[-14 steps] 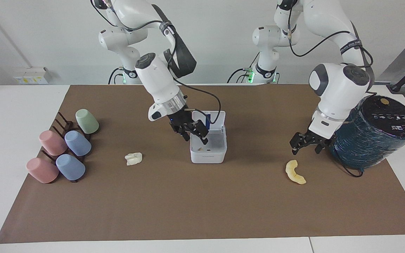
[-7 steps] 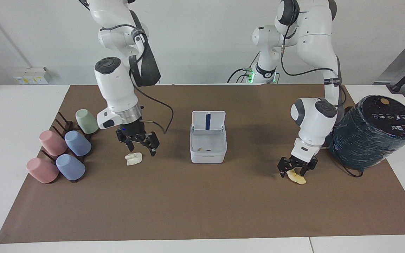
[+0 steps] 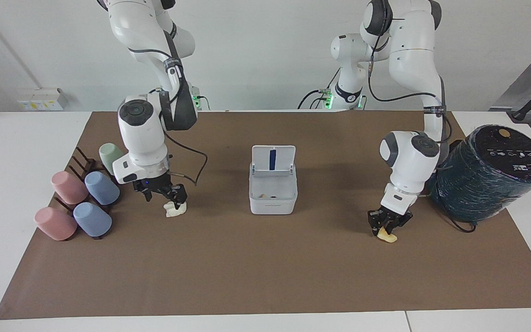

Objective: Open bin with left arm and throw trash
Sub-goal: 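Grasp the yellow peel with the left gripper while the right gripper grasps the white scrap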

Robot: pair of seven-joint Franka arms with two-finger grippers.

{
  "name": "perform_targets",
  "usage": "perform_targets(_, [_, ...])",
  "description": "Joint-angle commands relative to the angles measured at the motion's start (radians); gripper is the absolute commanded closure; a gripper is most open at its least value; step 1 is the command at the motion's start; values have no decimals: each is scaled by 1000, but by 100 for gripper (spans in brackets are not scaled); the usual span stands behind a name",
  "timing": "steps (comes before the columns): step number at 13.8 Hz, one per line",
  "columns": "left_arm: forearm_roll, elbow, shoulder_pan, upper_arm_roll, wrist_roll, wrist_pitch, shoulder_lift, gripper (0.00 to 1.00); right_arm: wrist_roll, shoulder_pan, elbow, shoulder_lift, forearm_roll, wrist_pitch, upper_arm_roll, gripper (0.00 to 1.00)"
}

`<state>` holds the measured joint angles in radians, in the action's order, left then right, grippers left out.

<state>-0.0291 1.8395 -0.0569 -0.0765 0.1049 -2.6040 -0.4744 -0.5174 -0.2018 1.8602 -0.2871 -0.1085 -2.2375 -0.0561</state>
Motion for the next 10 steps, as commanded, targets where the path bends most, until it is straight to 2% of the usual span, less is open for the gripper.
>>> perform_targets(1, [-3, 46, -11, 9, -2, -4, 26, 96, 8, 22, 45, -3, -22, -20, 12, 2])
perform_targets(2, [-3, 43, -9, 9, -2, 1, 26, 100, -7, 34, 62, -3, -14, -31, 12, 9])
perform_targets(3, [-3, 29, -11, 11, -2, 21, 25, 100, -36, 42, 73, -4, -2, -42, 13, 16])
perform_targets(4, [-2, -2, -12, 11, -1, 54, 22, 100, -100, 48, 79, -7, 9, -51, 13, 17])
perform_targets(6, [-5, -132, -41, 9, 9, 203, 10, 100, -198, 48, 94, -15, 30, -65, 13, 18])
perform_targets(8, [-3, -238, -63, 8, 63, 327, 8, 100, -220, 45, 112, -30, 58, -118, 13, 18])
perform_targets(10, [-5, -314, -142, 9, 178, 465, 19, 100, -223, 44, 111, -33, 79, -129, 15, 18])
